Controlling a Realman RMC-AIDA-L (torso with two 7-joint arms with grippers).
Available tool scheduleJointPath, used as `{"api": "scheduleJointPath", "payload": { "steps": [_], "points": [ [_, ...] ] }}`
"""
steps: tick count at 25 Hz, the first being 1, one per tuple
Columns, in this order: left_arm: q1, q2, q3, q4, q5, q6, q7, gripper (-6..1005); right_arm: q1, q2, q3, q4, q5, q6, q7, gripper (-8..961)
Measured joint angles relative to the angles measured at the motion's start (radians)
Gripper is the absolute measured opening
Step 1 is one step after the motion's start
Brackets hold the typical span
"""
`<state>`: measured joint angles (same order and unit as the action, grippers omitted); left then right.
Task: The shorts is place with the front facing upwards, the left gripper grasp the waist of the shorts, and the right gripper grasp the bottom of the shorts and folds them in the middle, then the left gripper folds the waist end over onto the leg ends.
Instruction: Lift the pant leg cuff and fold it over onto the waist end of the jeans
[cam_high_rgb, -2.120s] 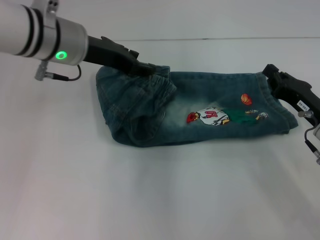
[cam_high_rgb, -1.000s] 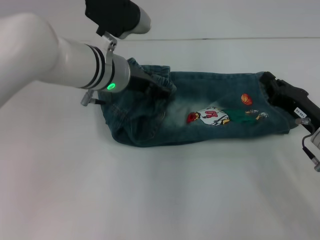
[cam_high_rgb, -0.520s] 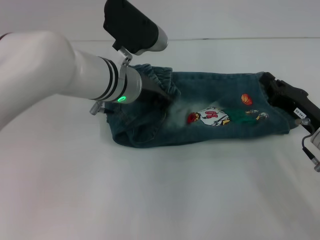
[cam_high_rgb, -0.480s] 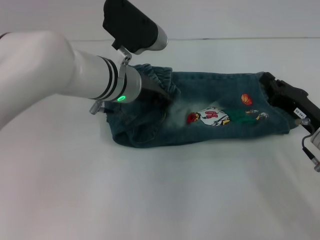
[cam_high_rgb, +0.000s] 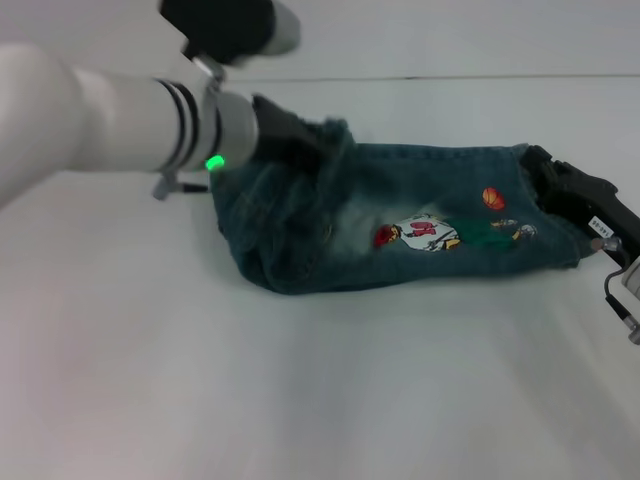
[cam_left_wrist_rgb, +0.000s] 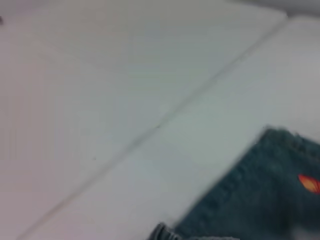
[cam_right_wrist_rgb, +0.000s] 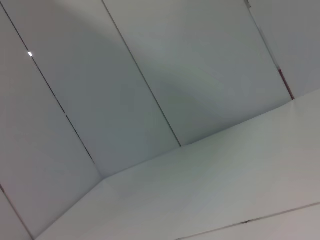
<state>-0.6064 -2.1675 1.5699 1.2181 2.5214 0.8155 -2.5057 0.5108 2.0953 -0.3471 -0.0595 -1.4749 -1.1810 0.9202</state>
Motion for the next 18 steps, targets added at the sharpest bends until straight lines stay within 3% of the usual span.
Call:
{"api": "scheduleJointPath", "payload": {
  "steps": [4, 8, 18],
  "points": [
    [0.078, 0.002, -0.079, 0.176, 0.005, 0.024, 0.012, 135, 0.005, 0.001, 0.000, 0.001, 0.000, 0.010, 0.000, 30],
    [0.112, 0.003, -0.172, 0.284, -0.001, 0.058, 0.033, 134, 0.026, 0.004, -0.001, 0.025, -0.002, 0.040, -0.012, 30],
    [0.137, 0.002, -0.222, 0.397, -0.013, 0.102, 0.041, 133, 0.179, 0.014, 0.056, 0.232, 0.003, 0.158, -0.315, 29]
  ]
}}
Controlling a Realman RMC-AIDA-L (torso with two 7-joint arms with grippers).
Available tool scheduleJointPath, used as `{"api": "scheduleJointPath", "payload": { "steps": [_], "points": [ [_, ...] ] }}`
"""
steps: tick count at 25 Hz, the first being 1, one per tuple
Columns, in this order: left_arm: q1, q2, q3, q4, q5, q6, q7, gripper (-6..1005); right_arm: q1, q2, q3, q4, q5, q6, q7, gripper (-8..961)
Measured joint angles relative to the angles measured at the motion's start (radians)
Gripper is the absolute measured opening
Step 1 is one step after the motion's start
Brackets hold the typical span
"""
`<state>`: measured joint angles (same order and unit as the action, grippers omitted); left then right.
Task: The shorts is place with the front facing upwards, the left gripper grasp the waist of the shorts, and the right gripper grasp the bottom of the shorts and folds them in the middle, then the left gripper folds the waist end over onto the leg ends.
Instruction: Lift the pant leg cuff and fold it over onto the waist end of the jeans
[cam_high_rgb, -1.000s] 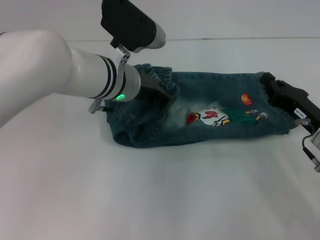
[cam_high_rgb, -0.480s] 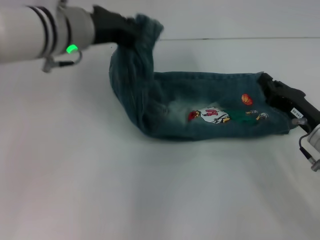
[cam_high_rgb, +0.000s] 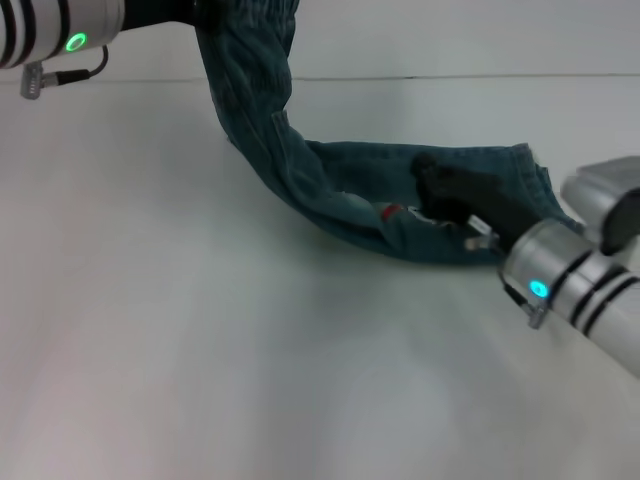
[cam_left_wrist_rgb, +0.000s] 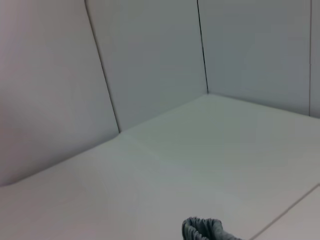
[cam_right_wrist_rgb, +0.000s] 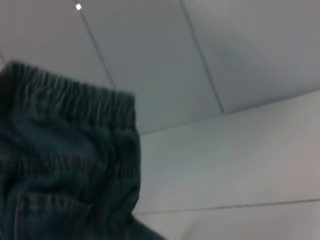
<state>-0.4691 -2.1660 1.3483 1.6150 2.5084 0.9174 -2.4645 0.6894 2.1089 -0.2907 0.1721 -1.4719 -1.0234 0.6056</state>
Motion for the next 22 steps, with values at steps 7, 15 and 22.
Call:
{"api": "scheduleJointPath", "payload": {
  "steps": [7, 15, 22],
  "points": [
    [0.017, -0.002, 0.003, 0.060, -0.069, 0.032, 0.001, 130, 0.138, 0.008, 0.054, 0.131, -0.017, 0.170, -0.209, 30],
    [0.019, 0.000, 0.015, 0.060, -0.109, 0.033, 0.004, 130, 0.239, 0.012, 0.139, 0.226, -0.244, 0.283, -0.243, 30],
    [0.021, 0.000, 0.023, 0.057, -0.110, 0.034, 0.014, 131, 0.250, 0.013, 0.299, 0.247, -0.559, 0.366, -0.122, 29]
  ]
}}
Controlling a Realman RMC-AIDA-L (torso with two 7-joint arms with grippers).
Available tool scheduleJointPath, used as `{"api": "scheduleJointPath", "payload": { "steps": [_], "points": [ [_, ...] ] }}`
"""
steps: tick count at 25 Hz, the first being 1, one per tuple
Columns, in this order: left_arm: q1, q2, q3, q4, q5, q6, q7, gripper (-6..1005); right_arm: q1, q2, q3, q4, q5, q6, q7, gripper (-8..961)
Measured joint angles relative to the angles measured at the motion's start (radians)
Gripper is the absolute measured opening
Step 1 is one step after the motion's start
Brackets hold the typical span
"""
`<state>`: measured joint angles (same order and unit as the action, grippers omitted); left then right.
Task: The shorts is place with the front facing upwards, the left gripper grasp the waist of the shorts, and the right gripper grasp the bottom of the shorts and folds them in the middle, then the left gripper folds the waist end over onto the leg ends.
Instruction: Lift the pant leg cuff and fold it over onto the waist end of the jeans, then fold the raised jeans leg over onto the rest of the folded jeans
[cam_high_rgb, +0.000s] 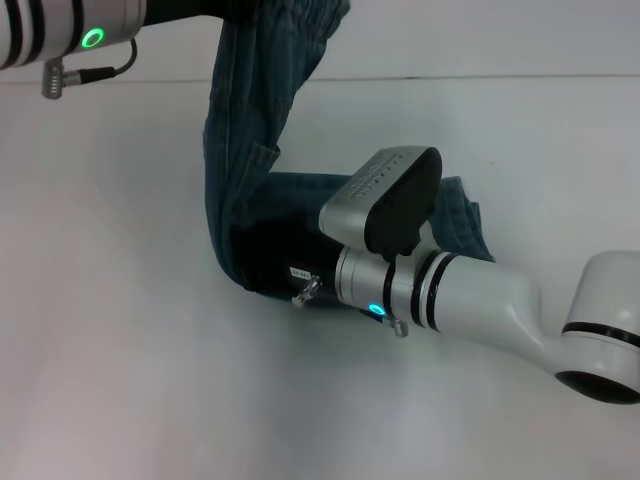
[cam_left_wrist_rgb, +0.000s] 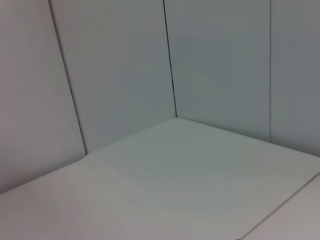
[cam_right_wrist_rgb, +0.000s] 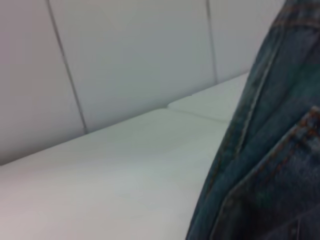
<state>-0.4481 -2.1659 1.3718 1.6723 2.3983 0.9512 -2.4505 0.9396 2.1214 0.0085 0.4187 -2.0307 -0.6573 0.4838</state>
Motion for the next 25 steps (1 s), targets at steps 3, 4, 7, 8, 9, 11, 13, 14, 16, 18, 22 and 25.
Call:
{"api": "scheduleJointPath", "payload": {
  "steps": [3, 4, 7, 8, 9, 11, 13, 14, 16, 18, 22, 25],
  "points": [
    [0.003, 0.000, 0.002, -0.006, 0.000, 0.000, 0.001, 131, -0.029, -0.006, 0.034, -0.002, -0.029, 0.007, 0.008, 29],
    [0.008, -0.001, 0.005, -0.007, -0.001, 0.000, 0.001, 131, -0.045, -0.008, 0.044, -0.010, -0.029, 0.003, 0.008, 29],
    [0.024, -0.003, 0.021, -0.007, -0.010, -0.006, 0.006, 131, -0.121, -0.015, 0.107, -0.072, -0.026, -0.046, 0.006, 29],
    [0.032, -0.003, 0.029, -0.007, -0.019, -0.009, 0.012, 131, -0.157, -0.016, 0.139, -0.102, -0.025, -0.079, 0.007, 29],
    [0.042, -0.004, 0.038, -0.008, -0.036, -0.010, 0.024, 131, -0.201, -0.019, 0.180, -0.133, -0.024, -0.139, 0.015, 29],
    [0.051, -0.005, 0.047, -0.016, -0.061, -0.011, 0.042, 130, -0.265, -0.025, 0.243, -0.178, -0.024, -0.242, 0.031, 29],
    [0.055, -0.005, 0.063, -0.033, -0.093, -0.010, 0.052, 128, -0.326, -0.029, 0.318, -0.236, -0.025, -0.376, 0.066, 29],
    [0.056, -0.004, 0.076, -0.044, -0.107, -0.010, 0.054, 128, -0.344, -0.030, 0.349, -0.258, -0.024, -0.427, 0.084, 29],
    [0.055, -0.004, 0.109, -0.075, -0.129, -0.015, 0.058, 130, -0.373, -0.032, 0.415, -0.301, -0.024, -0.504, 0.130, 30],
    [0.051, -0.004, 0.149, -0.119, -0.160, -0.031, 0.073, 136, -0.387, -0.032, 0.475, -0.329, -0.023, -0.543, 0.165, 30],
    [0.045, -0.006, 0.245, -0.216, -0.286, -0.093, 0.131, 147, -0.425, -0.032, 0.614, -0.339, 0.000, -0.586, 0.200, 30],
    [0.033, -0.007, 0.312, -0.293, -0.371, -0.132, 0.192, 156, -0.438, -0.031, 0.680, -0.348, 0.016, -0.586, 0.233, 29]
  ]
}}
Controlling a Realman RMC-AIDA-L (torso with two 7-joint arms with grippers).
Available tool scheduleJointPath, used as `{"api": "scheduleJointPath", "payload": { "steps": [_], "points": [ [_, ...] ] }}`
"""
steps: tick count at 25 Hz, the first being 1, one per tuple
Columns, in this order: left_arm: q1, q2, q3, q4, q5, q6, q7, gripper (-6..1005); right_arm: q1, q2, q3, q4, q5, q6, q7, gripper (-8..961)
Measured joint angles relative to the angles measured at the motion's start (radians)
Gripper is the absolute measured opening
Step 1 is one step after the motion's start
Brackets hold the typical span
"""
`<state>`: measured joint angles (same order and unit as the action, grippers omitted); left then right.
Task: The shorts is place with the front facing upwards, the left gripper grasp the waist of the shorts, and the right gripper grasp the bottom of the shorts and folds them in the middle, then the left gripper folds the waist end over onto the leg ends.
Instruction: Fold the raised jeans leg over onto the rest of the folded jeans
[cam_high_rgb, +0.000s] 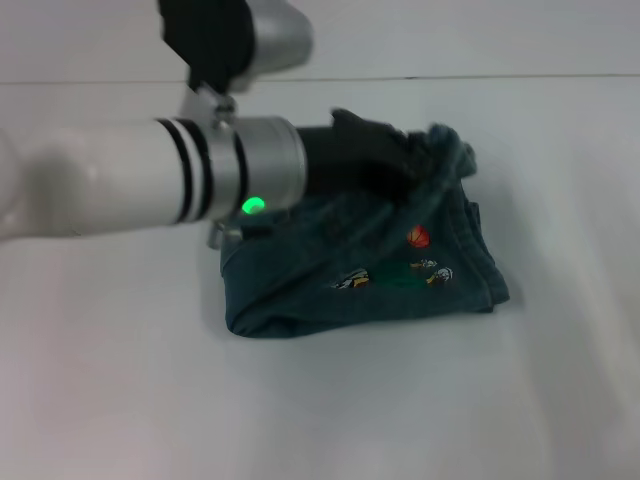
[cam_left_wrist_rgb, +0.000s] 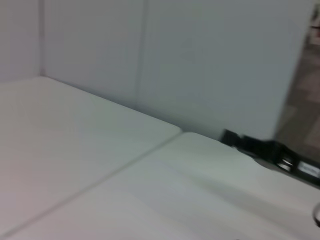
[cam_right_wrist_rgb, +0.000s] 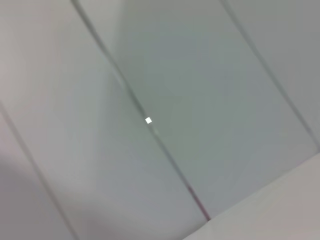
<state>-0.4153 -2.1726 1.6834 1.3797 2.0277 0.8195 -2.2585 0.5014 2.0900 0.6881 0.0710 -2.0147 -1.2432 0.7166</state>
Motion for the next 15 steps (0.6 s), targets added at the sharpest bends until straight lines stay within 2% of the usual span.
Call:
{"api": "scheduleJointPath", "payload": {
  "steps": [6, 9, 11, 15],
  "points": [
    [-0.071, -0.001, 0.083, -0.221, -0.107, -0.078, 0.047, 173, -0.010, 0.002, 0.049, -0.008, 0.015, 0.003, 0.024, 30],
    [-0.124, -0.001, 0.093, -0.322, -0.138, -0.059, 0.053, 181, -0.009, 0.001, 0.049, -0.007, 0.016, 0.007, 0.024, 30],
    [-0.149, 0.000, 0.098, -0.364, -0.152, -0.052, 0.051, 187, -0.008, 0.001, 0.048, -0.007, 0.016, 0.008, 0.024, 30],
    [-0.139, -0.001, 0.091, -0.357, -0.177, -0.058, 0.055, 198, -0.003, 0.001, 0.040, -0.004, 0.011, 0.012, 0.024, 30]
  ]
}}
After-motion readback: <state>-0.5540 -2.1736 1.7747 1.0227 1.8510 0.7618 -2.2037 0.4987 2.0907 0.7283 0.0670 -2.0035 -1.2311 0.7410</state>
